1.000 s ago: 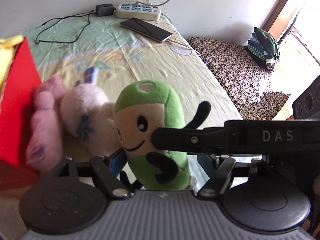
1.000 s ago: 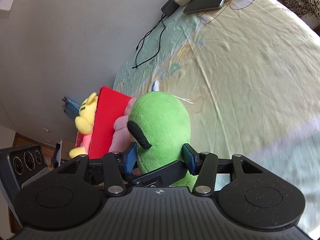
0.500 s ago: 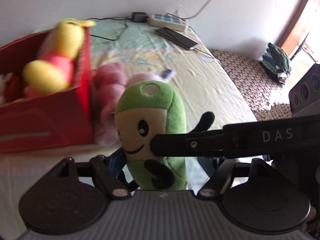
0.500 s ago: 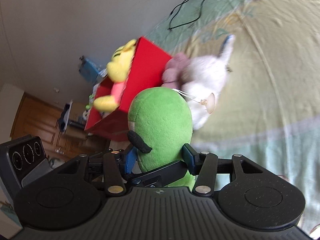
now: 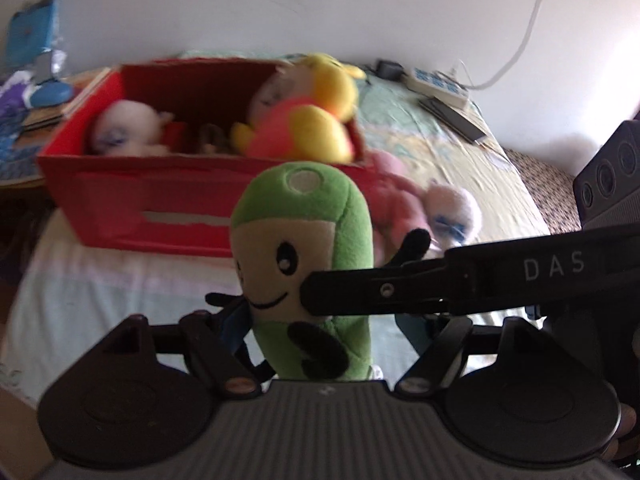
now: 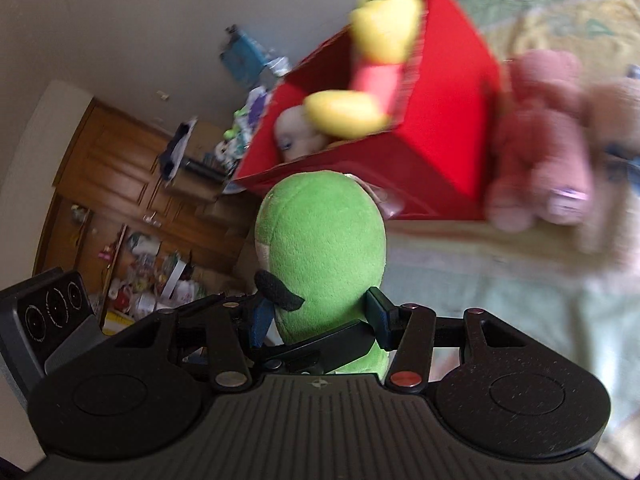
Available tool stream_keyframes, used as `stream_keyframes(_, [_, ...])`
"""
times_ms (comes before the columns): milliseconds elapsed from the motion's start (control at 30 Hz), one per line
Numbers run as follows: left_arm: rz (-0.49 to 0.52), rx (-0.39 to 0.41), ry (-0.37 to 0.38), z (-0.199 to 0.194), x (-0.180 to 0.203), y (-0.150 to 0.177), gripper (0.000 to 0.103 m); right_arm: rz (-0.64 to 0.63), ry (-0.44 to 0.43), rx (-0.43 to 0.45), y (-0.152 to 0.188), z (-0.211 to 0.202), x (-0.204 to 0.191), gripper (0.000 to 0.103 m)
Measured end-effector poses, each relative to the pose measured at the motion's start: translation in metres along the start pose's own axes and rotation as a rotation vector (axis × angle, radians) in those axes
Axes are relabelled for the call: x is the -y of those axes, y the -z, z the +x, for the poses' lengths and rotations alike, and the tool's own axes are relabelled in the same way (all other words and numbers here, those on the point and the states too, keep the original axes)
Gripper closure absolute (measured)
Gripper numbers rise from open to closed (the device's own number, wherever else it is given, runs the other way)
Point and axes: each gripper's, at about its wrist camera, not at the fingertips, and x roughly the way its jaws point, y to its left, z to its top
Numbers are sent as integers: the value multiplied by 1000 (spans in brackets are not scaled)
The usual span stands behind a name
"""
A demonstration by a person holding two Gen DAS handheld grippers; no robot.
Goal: Organize objects
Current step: 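Lift the green plush with the right gripper and carry it to the red box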
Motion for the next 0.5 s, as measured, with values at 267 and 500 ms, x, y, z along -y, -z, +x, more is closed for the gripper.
stream_keyframes(267, [-8,105,-48,-39,-48,-23,26,-84,-59,28,-22,35,-49,50])
stream_keyframes(500, [79,210,-59,-56,-70,-62,26,-103,-99,138,-49,51,-75,50])
